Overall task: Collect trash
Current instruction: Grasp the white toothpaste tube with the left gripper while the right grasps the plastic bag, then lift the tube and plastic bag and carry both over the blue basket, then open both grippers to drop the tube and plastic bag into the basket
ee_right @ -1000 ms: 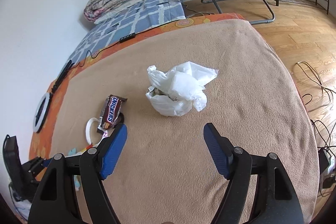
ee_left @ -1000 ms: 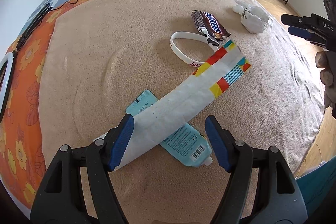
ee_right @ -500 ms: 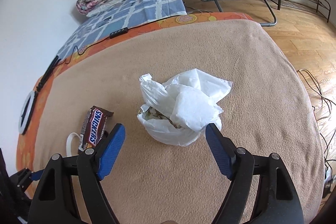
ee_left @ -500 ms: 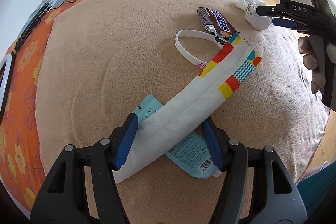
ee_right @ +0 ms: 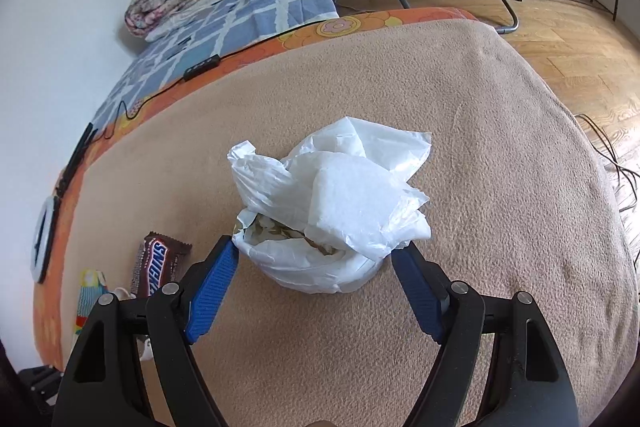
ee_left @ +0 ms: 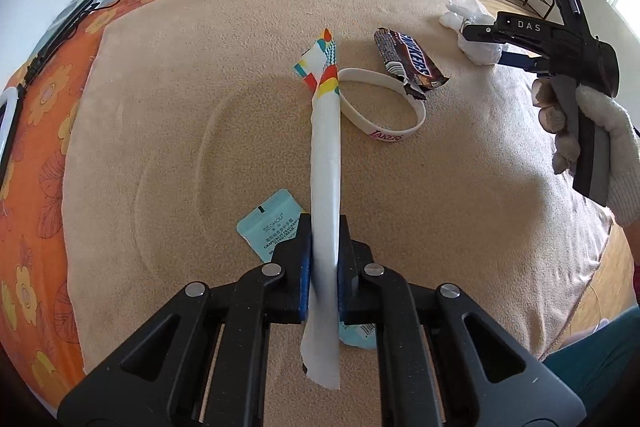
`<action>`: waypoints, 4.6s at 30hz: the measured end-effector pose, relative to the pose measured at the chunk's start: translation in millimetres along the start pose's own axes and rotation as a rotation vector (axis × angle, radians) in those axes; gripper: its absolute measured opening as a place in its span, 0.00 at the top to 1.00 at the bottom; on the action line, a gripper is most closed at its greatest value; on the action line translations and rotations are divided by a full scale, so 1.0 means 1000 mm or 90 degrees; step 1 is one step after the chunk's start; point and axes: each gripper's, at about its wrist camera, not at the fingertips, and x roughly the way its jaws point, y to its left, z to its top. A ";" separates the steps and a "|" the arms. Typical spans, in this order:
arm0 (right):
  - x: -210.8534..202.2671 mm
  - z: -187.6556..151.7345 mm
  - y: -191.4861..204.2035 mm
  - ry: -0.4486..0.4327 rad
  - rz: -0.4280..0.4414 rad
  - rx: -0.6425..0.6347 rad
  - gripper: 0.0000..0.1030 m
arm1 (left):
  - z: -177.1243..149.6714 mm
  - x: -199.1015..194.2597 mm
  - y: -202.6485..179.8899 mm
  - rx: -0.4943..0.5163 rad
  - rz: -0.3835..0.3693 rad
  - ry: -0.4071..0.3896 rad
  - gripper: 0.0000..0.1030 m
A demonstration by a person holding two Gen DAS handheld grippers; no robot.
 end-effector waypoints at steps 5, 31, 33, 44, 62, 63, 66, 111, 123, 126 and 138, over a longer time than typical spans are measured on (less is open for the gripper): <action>0.001 -0.001 -0.002 -0.034 0.009 0.004 0.26 | 0.001 -0.004 0.003 -0.015 -0.006 -0.009 0.93; -0.103 -0.013 0.031 -0.094 0.096 -0.093 0.50 | -0.009 -0.088 -0.011 -0.036 -0.022 -0.105 0.94; -0.118 -0.020 0.037 -0.096 0.112 -0.102 0.50 | -0.012 -0.101 -0.016 -0.034 -0.025 -0.117 0.94; -0.195 -0.070 0.058 -0.093 0.148 -0.170 0.50 | -0.053 -0.157 -0.045 -0.021 -0.042 -0.148 0.94; -0.265 -0.197 0.052 -0.031 0.164 -0.235 0.50 | -0.157 -0.183 -0.072 -0.007 -0.076 -0.102 0.94; -0.266 -0.205 0.050 -0.023 0.166 -0.237 0.50 | -0.162 -0.182 -0.074 -0.007 -0.080 -0.097 0.94; -0.266 -0.226 0.046 0.001 0.167 -0.244 0.50 | -0.175 -0.177 -0.078 -0.007 -0.090 -0.083 0.94; -0.168 -0.339 0.040 0.214 0.124 -0.282 0.49 | -0.266 -0.063 -0.106 -0.043 -0.114 0.186 0.94; -0.154 -0.333 0.039 0.207 0.106 -0.274 0.47 | -0.238 -0.045 -0.114 -0.031 -0.076 0.176 0.94; -0.152 -0.330 0.037 0.202 0.102 -0.265 0.46 | -0.234 -0.041 -0.115 -0.030 -0.070 0.173 0.94; -0.147 -0.321 0.035 0.194 0.079 -0.241 0.39 | -0.224 -0.047 -0.106 -0.045 -0.048 0.129 0.51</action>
